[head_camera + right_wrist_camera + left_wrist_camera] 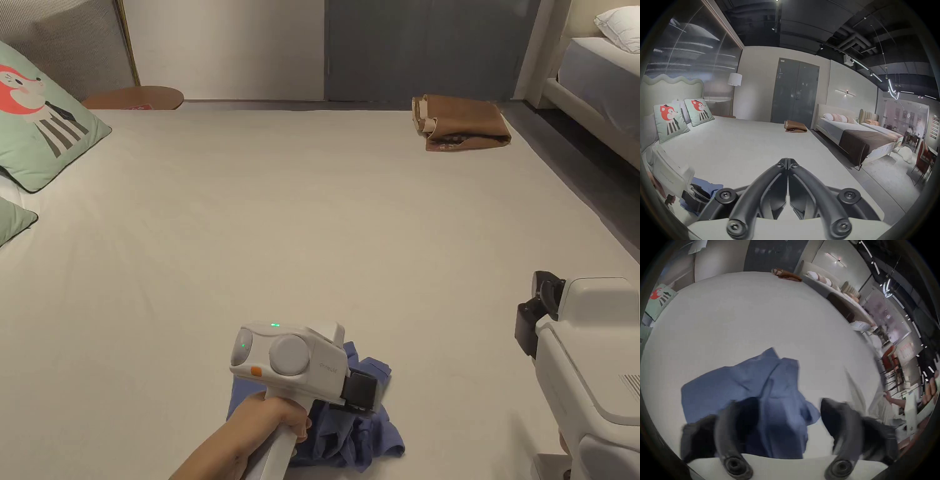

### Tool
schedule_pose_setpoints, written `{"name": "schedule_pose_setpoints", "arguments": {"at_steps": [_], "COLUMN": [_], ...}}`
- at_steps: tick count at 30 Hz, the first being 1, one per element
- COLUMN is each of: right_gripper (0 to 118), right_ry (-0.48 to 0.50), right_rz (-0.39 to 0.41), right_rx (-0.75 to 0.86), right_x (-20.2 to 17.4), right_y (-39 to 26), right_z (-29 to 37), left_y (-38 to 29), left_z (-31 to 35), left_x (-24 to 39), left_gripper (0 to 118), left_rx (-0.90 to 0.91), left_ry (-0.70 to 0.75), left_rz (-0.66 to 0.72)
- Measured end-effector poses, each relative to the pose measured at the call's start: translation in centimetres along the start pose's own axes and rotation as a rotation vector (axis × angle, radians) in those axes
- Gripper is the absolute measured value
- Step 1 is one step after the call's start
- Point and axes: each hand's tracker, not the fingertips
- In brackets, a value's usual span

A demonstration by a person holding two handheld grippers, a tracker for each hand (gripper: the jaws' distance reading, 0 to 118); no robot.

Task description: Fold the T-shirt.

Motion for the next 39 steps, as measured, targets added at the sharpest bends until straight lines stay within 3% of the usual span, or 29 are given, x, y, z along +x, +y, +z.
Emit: {"name": "schedule_pose_setpoints", "arguments": {"at_steps": [1, 7, 11, 14, 15, 18, 19, 28, 39], "right_gripper": [0, 0, 0, 0, 0, 0, 0, 0, 0], "right_ry": [0.0, 0.014, 0.029, 0.038, 0.04, 0.048, 0.049, 0.055, 0.016], "right_rz": [-0.002, -0.003, -0.001, 0.0, 0.002, 0.001, 0.001, 0.003, 0.003], "right_rx": [-0.001, 0.007, 0.016, 0.019, 0.019, 0.015, 0.014, 0.008, -0.006], "right_x": [0.0, -0.8, -1.4, -1.8, -1.8, -2.0, -2.1, -2.0, 0.2], "right_y": [0.0, 0.4, 0.5, 0.5, 0.5, 0.4, 0.3, 0.3, -0.3], "right_z": [0.0, -0.1, -0.2, -0.2, -0.2, -0.2, -0.2, -0.3, 0.1], "left_y": [0.0, -0.7, -2.7, -4.1, -4.6, -5.9, -6.2, -8.9, -8.6], "left_z": [0.3, 5.0, 8.3, 9.2, 9.5, 9.4, 9.0, 4.3, -1.5], "left_x": [0.0, 0.1, -0.9, -2.1, -2.4, -3.4, -3.8, -4.7, 2.4], "left_gripper": [106, 106, 105, 102, 94, 15, 0, 0, 0], "left_rx": [0.011, 0.232, 0.524, 0.621, 0.65, 0.669, 0.65, 0.499, 0.379], "left_ry": [-0.019, -0.016, 0.153, 0.266, 0.298, 0.374, 0.393, 0.399, 0.319], "left_rz": [0.004, 0.005, -0.06, -0.1, -0.098, -0.082, -0.082, -0.029, -0.154]}}
